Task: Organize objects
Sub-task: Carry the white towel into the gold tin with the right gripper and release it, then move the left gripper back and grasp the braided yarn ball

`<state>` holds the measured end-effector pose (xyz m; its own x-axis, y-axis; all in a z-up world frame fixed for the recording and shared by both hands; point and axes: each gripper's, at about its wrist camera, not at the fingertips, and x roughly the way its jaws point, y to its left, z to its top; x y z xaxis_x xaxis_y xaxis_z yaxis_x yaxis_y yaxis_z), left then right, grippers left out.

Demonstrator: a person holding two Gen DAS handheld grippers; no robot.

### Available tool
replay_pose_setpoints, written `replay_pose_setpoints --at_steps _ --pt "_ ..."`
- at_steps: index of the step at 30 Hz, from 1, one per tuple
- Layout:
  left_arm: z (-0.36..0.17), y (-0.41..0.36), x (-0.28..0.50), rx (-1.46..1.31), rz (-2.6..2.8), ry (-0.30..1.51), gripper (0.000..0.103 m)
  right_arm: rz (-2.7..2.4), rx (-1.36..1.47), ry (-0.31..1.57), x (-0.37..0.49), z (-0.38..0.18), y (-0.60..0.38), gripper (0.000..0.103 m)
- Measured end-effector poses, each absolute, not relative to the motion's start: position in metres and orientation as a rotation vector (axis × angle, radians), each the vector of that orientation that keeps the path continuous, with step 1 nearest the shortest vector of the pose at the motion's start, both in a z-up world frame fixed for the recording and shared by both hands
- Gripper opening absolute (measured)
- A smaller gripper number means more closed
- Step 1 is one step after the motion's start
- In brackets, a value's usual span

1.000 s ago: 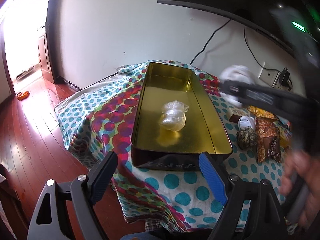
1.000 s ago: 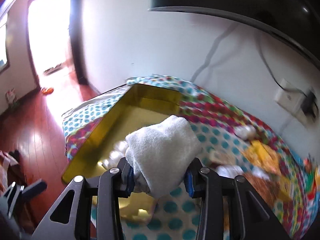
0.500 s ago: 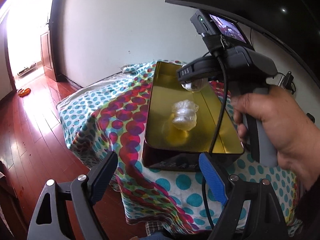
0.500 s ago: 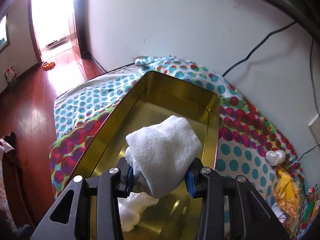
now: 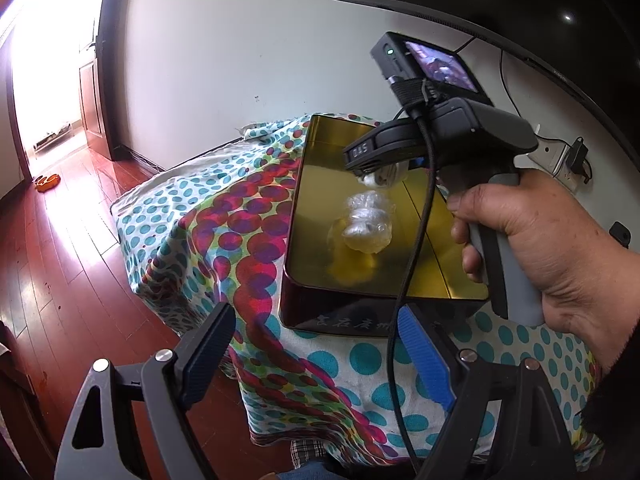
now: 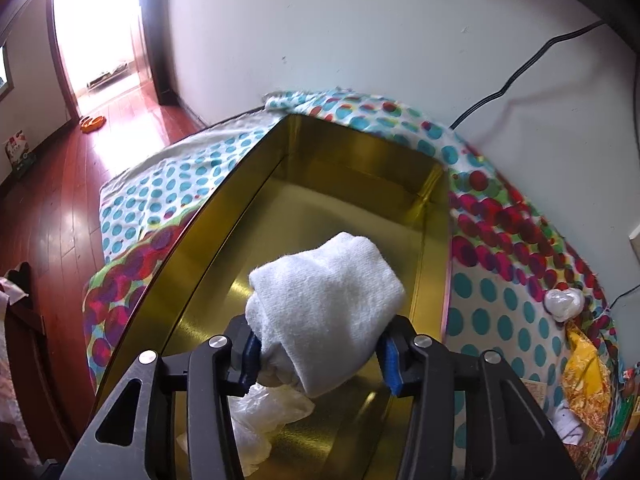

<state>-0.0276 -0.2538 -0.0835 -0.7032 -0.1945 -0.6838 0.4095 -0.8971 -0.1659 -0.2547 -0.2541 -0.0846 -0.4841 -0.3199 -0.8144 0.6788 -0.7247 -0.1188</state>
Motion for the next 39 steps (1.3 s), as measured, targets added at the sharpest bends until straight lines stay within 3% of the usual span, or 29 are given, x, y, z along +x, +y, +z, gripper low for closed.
replay_pose_setpoints --at_steps 11,20,32,39 --pt "-0.080 -0.245 -0.026 0.974 -2.602 0.404 0.086 -2.270 0.945 0.500 -0.251 -0.031 -0.245 0.079" --pt "-0.082 -0.250 -0.027 0.974 -2.601 0.418 0.086 -2.413 0.850 0.513 -0.249 -0.023 -0.186 0.084" --pt "-0.070 -0.227 -0.027 0.921 -2.684 0.311 0.086 -2.733 0.850 0.505 -0.241 -0.071 -0.024 0.086" --pt "-0.047 -0.175 -0.054 0.942 -2.782 0.172 0.086 -2.785 0.887 0.349 -0.244 -0.091 0.039 0.092"
